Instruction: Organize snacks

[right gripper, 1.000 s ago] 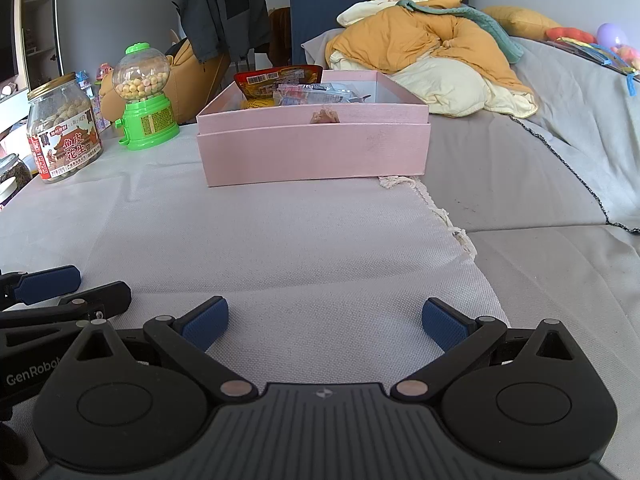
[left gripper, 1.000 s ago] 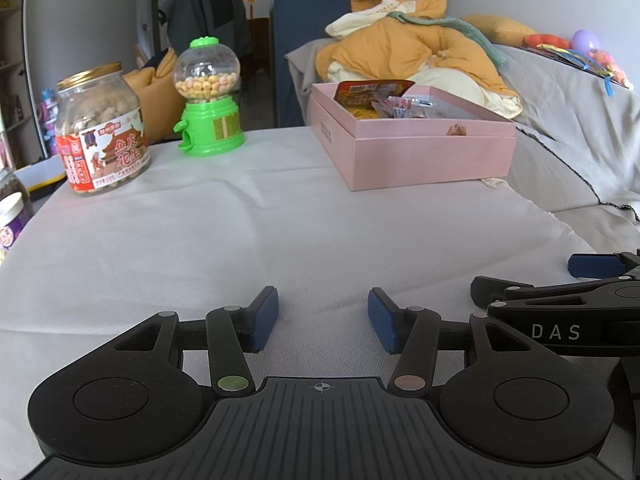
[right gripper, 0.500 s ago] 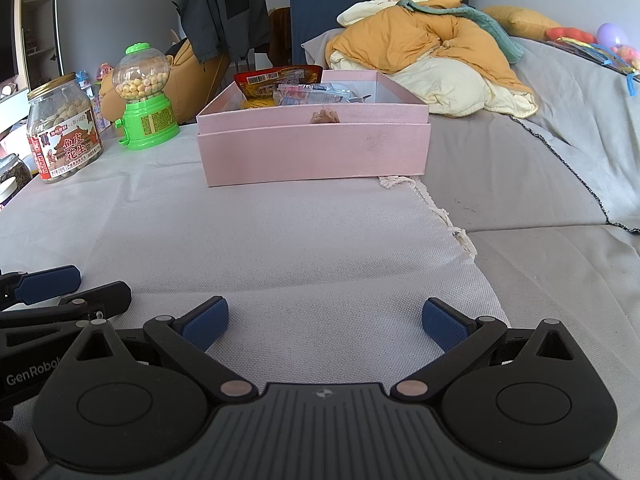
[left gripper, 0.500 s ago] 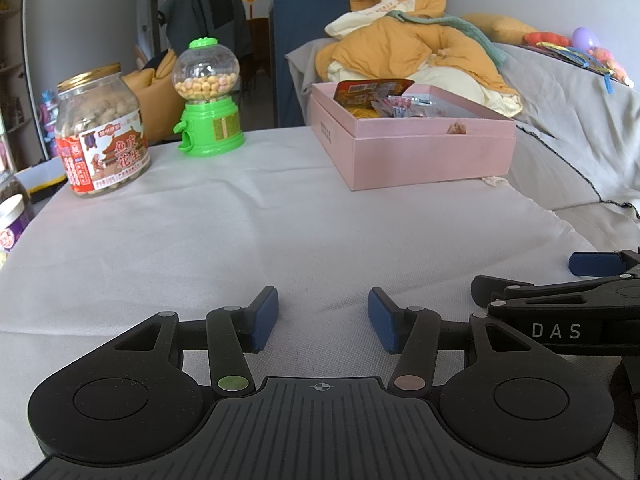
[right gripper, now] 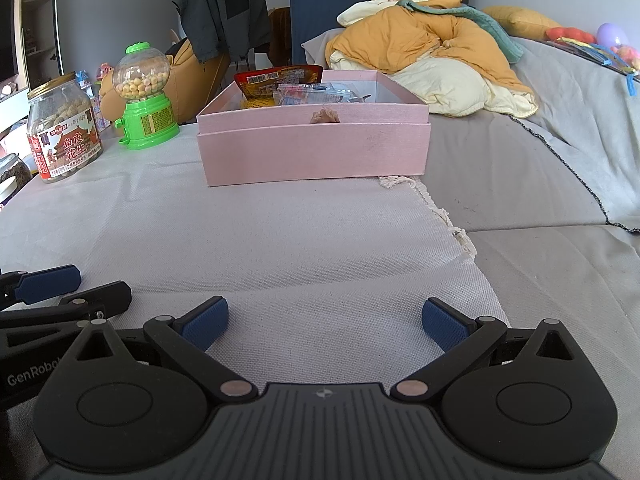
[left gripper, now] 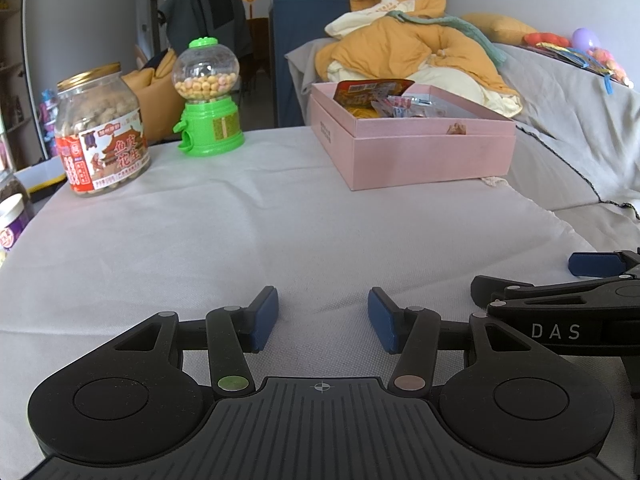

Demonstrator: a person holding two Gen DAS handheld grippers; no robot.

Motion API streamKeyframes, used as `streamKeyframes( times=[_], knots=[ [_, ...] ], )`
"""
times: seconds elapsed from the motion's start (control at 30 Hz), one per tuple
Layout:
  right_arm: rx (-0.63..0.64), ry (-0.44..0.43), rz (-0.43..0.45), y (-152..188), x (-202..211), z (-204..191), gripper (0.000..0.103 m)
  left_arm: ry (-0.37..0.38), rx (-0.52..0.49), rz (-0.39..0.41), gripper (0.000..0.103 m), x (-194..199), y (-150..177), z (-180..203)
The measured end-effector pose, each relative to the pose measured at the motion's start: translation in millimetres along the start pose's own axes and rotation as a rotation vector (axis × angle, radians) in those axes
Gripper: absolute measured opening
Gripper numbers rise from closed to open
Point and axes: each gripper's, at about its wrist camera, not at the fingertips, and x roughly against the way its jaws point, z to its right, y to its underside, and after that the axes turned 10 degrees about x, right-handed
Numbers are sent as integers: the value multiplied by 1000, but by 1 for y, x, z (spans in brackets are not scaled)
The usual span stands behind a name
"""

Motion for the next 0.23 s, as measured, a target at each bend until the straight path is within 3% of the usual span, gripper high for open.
streamKeyframes(
  times=[0.23],
  knots=[
    [0, 0, 0, 0, 0, 0, 103, 2, 4, 0, 57, 1, 0, 0]
  ],
)
